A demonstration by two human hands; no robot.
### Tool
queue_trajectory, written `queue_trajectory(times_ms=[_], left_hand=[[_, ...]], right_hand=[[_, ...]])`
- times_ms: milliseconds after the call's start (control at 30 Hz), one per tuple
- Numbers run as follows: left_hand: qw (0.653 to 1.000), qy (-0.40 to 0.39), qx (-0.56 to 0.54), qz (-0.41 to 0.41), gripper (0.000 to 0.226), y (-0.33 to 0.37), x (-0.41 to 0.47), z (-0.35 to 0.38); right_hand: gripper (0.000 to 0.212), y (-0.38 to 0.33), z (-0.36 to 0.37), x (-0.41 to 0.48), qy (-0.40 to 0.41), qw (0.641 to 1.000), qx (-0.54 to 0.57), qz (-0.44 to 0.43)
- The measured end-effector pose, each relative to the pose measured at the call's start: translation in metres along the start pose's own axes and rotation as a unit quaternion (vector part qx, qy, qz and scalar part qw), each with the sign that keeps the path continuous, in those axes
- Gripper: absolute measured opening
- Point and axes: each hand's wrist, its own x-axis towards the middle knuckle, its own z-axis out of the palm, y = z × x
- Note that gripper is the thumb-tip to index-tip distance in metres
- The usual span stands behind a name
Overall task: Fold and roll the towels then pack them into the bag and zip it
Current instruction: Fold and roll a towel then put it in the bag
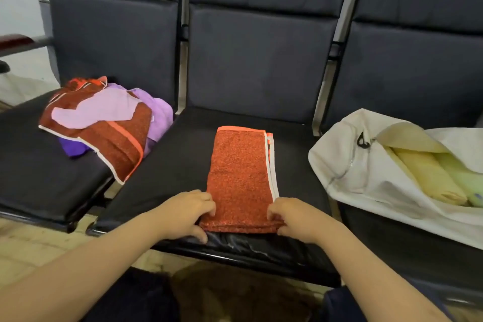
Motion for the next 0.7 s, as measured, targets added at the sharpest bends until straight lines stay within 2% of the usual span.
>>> queue_trajectory(times_ms=[67, 133, 200, 333, 400, 500, 567, 633, 700], left_hand=[[0.998, 0.053, -0.026, 0.015, 0.043, -0.002, -0.001, 0.001], [0.992, 0.090, -0.093, -0.005, 0.034, -0.004, -0.003, 0.000], [0.974, 0.101, -0.195, -0.060, 0.027, -0.007, -0.002, -0.001], [0.929, 0.100, -0.309, -0.175, 0.033, -0.009, 0.010, -0.001], [0.919, 0.101, -0.318, -0.211, 0.030, -0.009, 0.018, 0.000], [0.926, 0.105, -0.264, -0.249, 0.026, -0.007, 0.027, 0.008], [0.926, 0.121, -0.237, -0.269, 0.018, -0.007, 0.031, 0.014], [0.939, 0.178, -0.200, -0.217, 0.023, -0.011, 0.032, 0.018], [0.965, 0.202, -0.149, -0.075, 0.018, -0.017, 0.033, 0.018]], right_hand=[[0.029, 0.001, 0.001, 0.000, 0.025, 1.000, -0.001, -0.009], [0.024, 0.001, 0.004, 0.000, 0.034, 0.999, 0.020, -0.012], [0.016, 0.003, 0.003, 0.002, 0.045, 0.995, 0.085, 0.015], [0.016, 0.010, 0.000, 0.008, 0.074, 0.972, 0.213, 0.072], [0.013, 0.013, 0.003, 0.014, 0.088, 0.968, 0.215, 0.092], [0.002, 0.013, 0.011, 0.024, 0.129, 0.968, 0.183, 0.112], [0.012, 0.009, 0.018, 0.029, 0.149, 0.970, 0.153, 0.119], [0.020, 0.005, 0.023, 0.032, 0.166, 0.971, 0.125, 0.117], [0.022, 0.004, 0.024, 0.031, 0.200, 0.975, 0.071, 0.069]])
